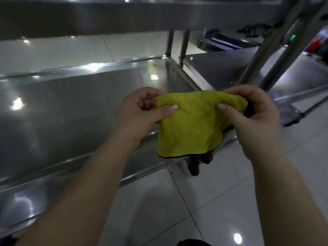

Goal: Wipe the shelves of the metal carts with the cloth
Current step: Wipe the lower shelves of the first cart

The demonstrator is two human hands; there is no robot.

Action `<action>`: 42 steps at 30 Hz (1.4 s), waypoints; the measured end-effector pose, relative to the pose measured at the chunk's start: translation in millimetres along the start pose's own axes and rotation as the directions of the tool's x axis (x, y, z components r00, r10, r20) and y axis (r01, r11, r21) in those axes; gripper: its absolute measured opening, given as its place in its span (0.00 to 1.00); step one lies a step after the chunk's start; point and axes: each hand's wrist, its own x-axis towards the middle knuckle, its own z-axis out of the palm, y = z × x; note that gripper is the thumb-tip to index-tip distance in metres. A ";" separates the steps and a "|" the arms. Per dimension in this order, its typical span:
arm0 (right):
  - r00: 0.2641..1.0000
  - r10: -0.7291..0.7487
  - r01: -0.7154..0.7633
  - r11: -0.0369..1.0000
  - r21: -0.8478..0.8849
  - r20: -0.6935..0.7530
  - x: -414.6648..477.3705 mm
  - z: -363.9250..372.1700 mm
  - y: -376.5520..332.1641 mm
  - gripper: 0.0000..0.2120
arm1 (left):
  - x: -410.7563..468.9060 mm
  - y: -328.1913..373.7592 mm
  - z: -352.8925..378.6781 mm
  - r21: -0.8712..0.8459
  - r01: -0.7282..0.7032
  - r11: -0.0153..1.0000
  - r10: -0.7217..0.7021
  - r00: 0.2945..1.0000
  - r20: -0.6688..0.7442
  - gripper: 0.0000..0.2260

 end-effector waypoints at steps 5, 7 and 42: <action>0.973 0.186 -0.173 0.980 -0.100 0.135 -58.3 -40.7 83.6 0.17 | -30.9 -88.3 22.5 0.028 0.193 0.981 -0.195 0.978 0.070 0.12; 0.914 0.340 -0.281 0.924 -0.261 0.221 -77.9 -46.7 120.9 0.23 | -41.2 -126.2 28.1 0.088 0.250 0.964 -0.257 0.963 0.079 0.12; 0.696 0.691 -0.146 0.403 -0.904 0.196 -81.7 173.4 385.9 0.42 | -6.2 -390.4 -83.7 0.997 0.071 -0.002 -0.142 0.987 -0.071 0.21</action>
